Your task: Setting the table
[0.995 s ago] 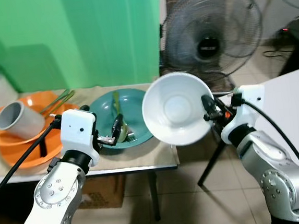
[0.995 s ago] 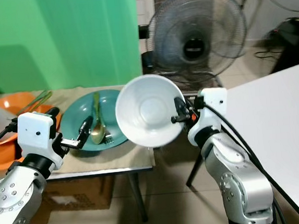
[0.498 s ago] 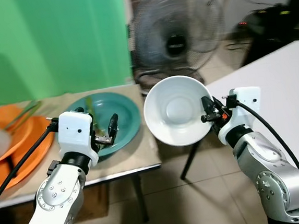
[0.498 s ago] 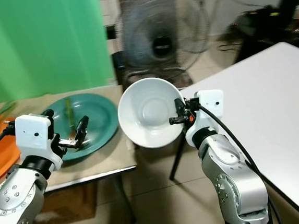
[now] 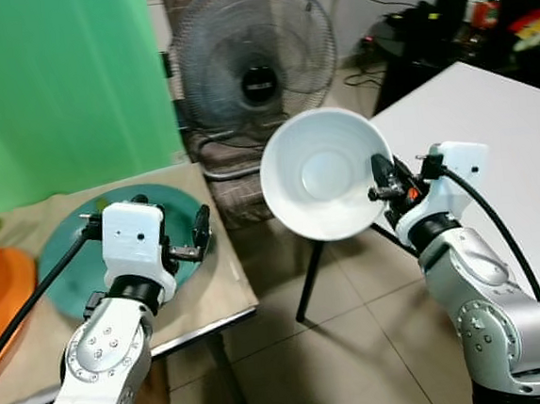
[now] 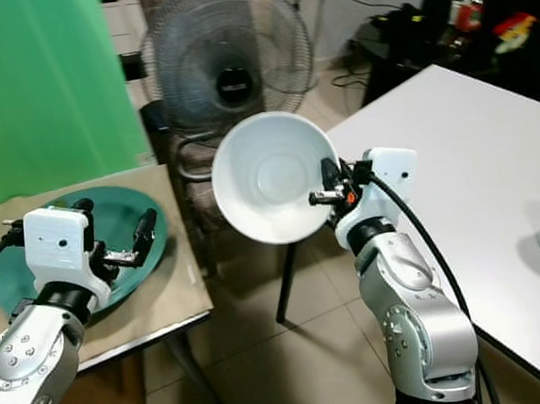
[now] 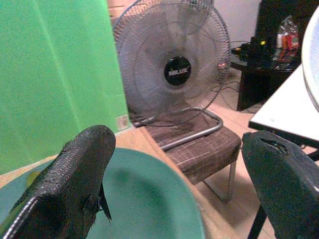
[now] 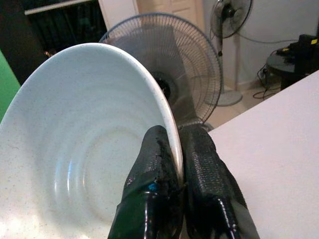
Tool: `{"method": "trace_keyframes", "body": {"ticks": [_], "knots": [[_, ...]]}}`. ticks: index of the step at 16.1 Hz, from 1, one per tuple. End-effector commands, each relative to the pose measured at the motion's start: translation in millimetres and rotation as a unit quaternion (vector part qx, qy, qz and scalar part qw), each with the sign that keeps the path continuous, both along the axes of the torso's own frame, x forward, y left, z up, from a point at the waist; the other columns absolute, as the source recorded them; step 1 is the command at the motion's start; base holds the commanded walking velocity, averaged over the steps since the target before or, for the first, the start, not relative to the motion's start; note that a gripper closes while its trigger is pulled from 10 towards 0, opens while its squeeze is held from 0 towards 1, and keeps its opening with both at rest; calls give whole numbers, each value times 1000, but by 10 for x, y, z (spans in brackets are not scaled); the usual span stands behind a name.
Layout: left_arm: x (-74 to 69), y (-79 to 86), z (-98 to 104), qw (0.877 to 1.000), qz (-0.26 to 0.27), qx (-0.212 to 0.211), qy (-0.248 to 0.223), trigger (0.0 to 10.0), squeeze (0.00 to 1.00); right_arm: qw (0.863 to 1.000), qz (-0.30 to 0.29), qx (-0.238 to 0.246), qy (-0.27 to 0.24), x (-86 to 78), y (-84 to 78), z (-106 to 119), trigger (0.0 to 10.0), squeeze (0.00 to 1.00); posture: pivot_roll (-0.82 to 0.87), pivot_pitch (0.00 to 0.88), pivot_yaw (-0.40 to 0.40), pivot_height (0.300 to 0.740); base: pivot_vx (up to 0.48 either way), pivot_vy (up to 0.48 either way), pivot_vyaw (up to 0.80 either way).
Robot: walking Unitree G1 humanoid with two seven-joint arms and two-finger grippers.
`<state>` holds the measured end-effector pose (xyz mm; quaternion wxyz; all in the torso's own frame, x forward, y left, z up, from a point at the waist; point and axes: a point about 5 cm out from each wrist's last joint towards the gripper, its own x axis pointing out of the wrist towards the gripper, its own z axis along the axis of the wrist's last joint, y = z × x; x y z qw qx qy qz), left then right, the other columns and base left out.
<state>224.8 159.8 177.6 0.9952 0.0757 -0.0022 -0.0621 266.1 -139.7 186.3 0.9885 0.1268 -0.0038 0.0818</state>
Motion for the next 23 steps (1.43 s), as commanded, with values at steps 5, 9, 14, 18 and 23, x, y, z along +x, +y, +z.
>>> {"method": "trace_keyframes", "body": {"ticks": [5, 9, 14, 18, 23], "knots": [[32, 4, 53, 1000, 6, 11, -14, 10000, 0, 999, 4, 2, -35, -4, 16, 134, 10000, 0, -49, 0, -29, 740, 0, 124, -770], [37, 29, 11, 1000, 14, -4, 4, 10000, 0, 1000, 4, 1, -31, -16, 29, 123, 10000, 0, -52, 0, -29, 740, 0, -120, -773], [38, 4, 0, 1000, 11, 9, 4, 10000, 0, 1000, 1, -3, -27, -15, 18, 121, 10000, 0, -57, 0, -29, 740, 0, -27, -770], [62, 21, 31, 999, 13, 32, -5, 10000, 0, 1000, -2, -4, -26, -12, 17, 117, 10000, 0, -57, 0, -27, 740, 0, 360, -772], [93, 20, 17, 1000, 5, 5, 3, 10000, 0, 1000, -8, -1, -25, -4, 19, 118, 10000, 0, -62, 0, -16, 740, 0, 118, -771]]}}
